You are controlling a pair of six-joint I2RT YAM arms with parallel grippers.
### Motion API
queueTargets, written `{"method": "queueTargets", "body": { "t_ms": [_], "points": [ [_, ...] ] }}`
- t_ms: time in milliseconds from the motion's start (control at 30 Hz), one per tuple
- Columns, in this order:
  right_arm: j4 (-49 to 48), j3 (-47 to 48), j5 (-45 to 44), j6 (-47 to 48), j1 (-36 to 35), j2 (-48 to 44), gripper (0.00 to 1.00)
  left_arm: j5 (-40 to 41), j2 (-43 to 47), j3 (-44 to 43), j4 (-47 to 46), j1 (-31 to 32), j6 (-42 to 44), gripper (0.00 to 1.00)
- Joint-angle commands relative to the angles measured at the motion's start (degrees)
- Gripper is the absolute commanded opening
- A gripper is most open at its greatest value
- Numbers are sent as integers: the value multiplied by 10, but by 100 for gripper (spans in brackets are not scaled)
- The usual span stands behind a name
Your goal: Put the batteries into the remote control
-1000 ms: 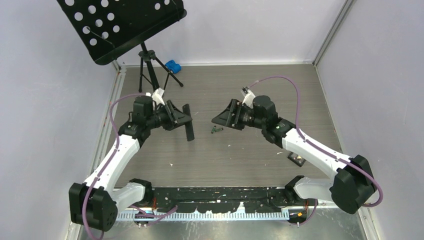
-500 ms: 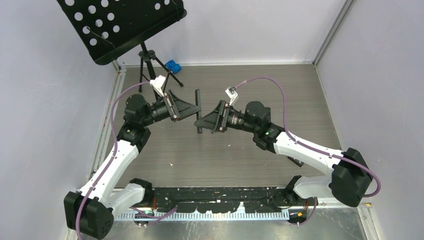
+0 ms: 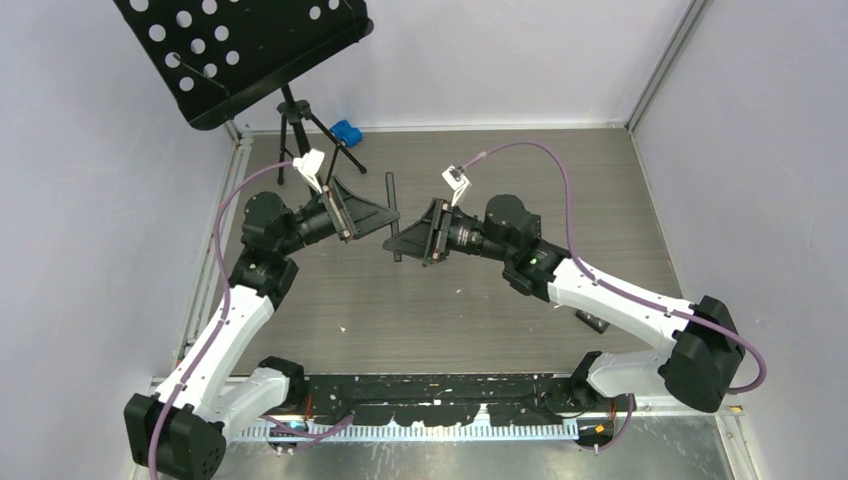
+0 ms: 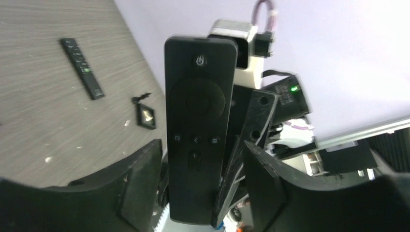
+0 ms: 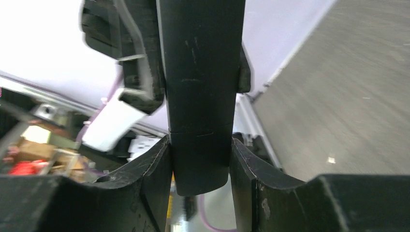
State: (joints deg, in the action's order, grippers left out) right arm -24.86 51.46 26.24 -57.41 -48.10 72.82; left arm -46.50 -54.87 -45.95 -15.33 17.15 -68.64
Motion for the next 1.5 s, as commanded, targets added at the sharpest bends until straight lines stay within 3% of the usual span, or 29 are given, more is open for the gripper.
{"method": "queueTargets", "body": {
  "t_ms": [0,133,400,833,1033,1100,1167,1300,1467],
  "points": [
    [230,96,-110,191,-31,9,24,52,37,-39,110,2,112,69],
    [386,167,-244,297,-73,47,21,129,40,-74,264,2,199,77],
    [440,216,-388,389,-131,101,21,162,9,-68,311,2,196,69],
    [413,241,-371,390,-145,124,20,163,-19,-26,294,3,171,48],
    [403,237,-344,387,-145,116,20,159,-24,-19,280,4,164,29],
    [401,231,-343,384,-146,113,21,155,-25,-18,271,4,163,14],
    [401,223,-350,374,-145,106,30,148,-29,-17,261,4,163,0],
    [389,179,-357,332,-133,68,67,133,-27,-14,234,5,180,0],
    [342,85,-323,236,-125,-34,83,81,-11,5,139,3,205,0]
  ]
}}
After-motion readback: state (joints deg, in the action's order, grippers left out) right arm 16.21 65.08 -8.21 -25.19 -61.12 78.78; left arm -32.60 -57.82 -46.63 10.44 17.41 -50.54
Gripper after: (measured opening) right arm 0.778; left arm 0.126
